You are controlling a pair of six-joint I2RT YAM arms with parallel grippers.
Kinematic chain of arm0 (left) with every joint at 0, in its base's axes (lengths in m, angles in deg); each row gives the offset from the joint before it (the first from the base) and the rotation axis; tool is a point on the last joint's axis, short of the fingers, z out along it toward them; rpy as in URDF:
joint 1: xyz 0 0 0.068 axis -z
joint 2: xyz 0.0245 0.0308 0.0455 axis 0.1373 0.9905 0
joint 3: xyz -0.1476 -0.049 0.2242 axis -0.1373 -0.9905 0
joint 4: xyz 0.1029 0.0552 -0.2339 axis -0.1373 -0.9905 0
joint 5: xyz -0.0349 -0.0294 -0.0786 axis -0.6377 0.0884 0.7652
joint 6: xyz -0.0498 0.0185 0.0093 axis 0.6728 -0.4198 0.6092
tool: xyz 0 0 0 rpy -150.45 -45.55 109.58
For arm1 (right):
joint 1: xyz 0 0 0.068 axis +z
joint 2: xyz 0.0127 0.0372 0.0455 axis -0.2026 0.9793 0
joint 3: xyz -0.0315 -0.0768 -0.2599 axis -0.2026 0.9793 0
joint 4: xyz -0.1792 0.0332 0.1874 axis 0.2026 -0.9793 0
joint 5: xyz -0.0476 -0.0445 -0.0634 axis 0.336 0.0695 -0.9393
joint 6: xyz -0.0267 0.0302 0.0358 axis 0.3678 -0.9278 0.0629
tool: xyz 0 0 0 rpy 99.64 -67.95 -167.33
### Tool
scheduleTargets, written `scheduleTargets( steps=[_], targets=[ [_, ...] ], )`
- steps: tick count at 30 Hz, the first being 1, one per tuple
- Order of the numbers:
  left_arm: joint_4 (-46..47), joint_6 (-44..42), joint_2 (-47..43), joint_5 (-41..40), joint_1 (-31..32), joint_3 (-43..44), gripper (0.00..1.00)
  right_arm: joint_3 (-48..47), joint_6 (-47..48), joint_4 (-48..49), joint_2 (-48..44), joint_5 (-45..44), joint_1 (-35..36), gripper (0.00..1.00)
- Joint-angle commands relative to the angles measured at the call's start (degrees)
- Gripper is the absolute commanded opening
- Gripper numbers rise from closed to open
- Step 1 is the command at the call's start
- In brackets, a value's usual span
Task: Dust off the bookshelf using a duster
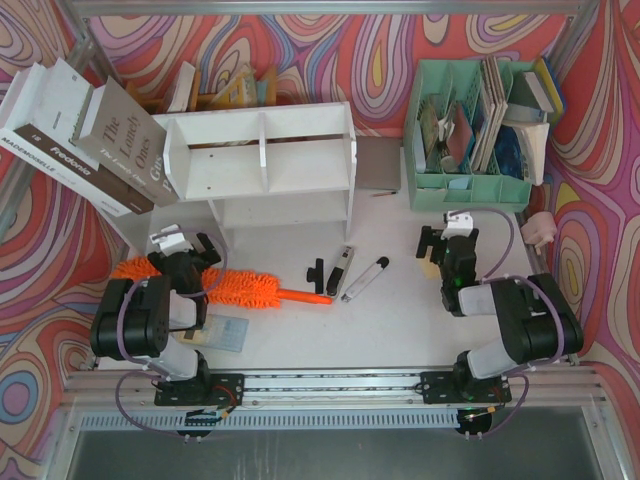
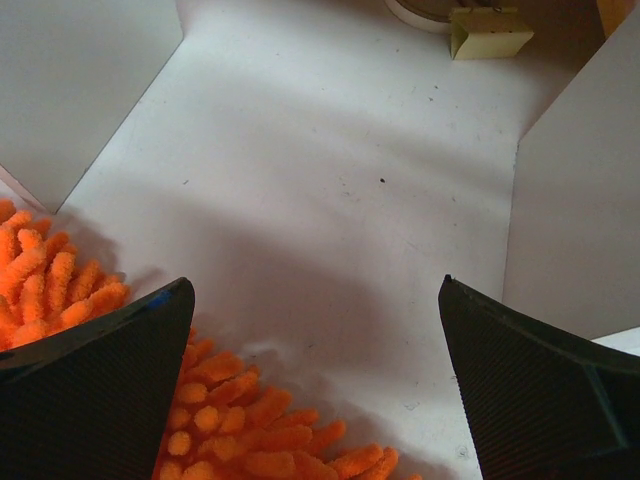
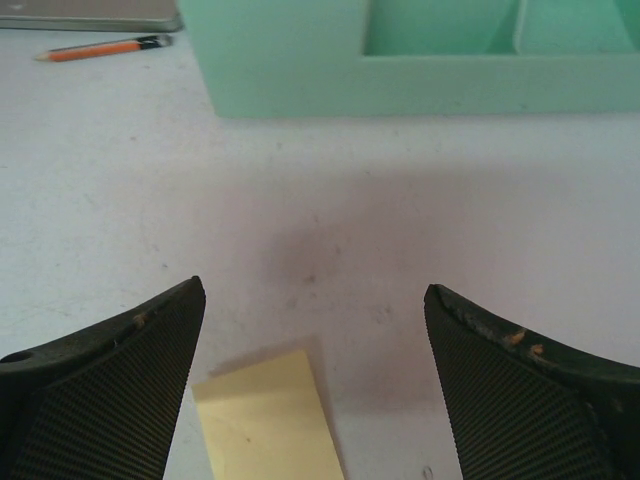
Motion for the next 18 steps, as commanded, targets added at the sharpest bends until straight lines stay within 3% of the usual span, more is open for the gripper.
scheduleTargets(
  steps=[1,7,15,17,18],
  targets=[
    [-0.74,0.59,-0.85,0.75,-0.45,0.68,0.98,-2.35,3.60,4.58,1.32,10.43,-1.31,0.81],
    [-0.78,0.68,-0.93,0.77,-0.38,0.67,0.98,2.87,3.12,23.21,9.95,13.07,-1.56,0.81],
    [-0.24,0.63,-0.88,0.88,-0.38,0.47,0.99,-3.41,2.44,12.21,10.79,11.44,-1.56,0.85],
    [0.02,0.62,-0.75,0.93,-0.38,0.44,0.98,-3.44,2.46,12.17,10.83,11.28,-1.56,0.98],
    [-0.01,0.60,-0.80,0.93,-0.38,0.46,0.98,-3.42,2.50,12.33,10.83,11.28,-1.56,0.99]
  ],
)
